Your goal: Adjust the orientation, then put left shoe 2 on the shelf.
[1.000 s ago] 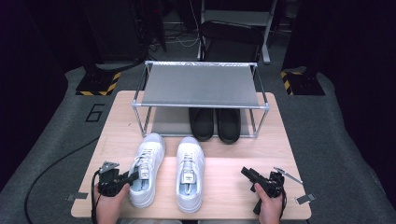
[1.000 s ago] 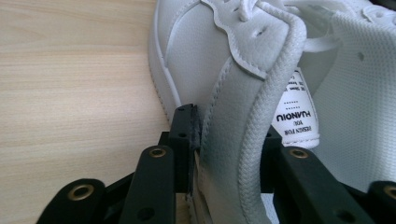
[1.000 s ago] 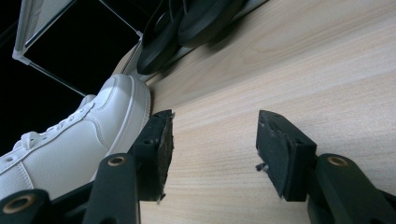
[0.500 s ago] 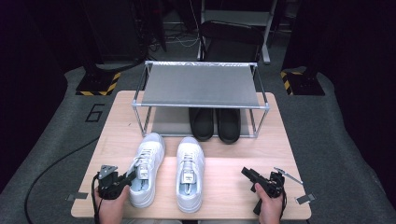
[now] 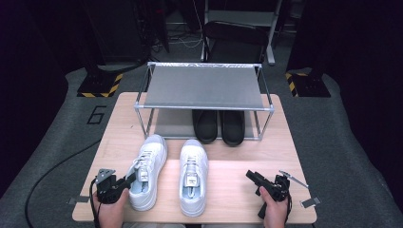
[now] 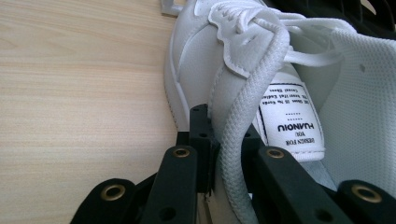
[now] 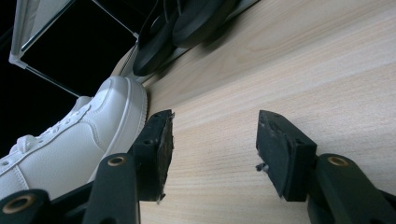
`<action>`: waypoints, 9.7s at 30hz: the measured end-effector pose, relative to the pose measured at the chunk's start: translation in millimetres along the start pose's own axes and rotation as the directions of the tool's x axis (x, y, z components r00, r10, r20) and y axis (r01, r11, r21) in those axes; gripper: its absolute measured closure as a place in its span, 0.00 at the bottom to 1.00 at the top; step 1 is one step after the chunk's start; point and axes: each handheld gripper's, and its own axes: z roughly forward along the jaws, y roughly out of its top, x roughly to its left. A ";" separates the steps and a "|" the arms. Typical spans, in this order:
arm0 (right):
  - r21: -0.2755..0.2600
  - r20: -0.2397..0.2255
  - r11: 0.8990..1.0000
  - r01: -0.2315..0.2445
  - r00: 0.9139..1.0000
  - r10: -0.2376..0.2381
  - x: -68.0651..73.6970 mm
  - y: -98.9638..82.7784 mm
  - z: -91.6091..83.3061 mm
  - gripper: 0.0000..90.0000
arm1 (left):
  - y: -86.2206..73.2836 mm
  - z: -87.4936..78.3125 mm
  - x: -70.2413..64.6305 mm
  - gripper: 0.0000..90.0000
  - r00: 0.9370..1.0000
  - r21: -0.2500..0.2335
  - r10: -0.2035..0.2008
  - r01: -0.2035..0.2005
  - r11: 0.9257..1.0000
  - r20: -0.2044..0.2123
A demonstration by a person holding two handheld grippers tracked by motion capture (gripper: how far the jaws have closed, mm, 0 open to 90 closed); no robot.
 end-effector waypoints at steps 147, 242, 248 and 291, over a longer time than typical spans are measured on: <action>-0.073 -0.060 0.994 -0.081 0.995 0.077 -6.9 4.1 -15.0 0.49 | 214.7 31.2 -92.4 0.92 0.973 -0.442 0.117 -0.017 0.897 0.200; -0.067 -0.042 0.992 -0.105 0.994 0.103 -11.7 -7.4 -28.6 0.49 | 284.6 169.3 -144.3 0.77 0.992 -0.140 -0.026 0.043 0.989 0.124; -0.063 -0.042 0.992 -0.110 0.993 0.107 -11.8 -7.5 -28.4 0.49 | 285.7 171.5 -139.4 0.67 0.988 -0.130 -0.015 0.035 0.991 0.157; -0.054 -0.043 0.995 -0.085 0.996 0.083 -6.3 -7.8 -24.0 0.49 | 285.4 99.1 -111.9 0.56 0.951 -0.246 0.176 -0.112 0.963 0.255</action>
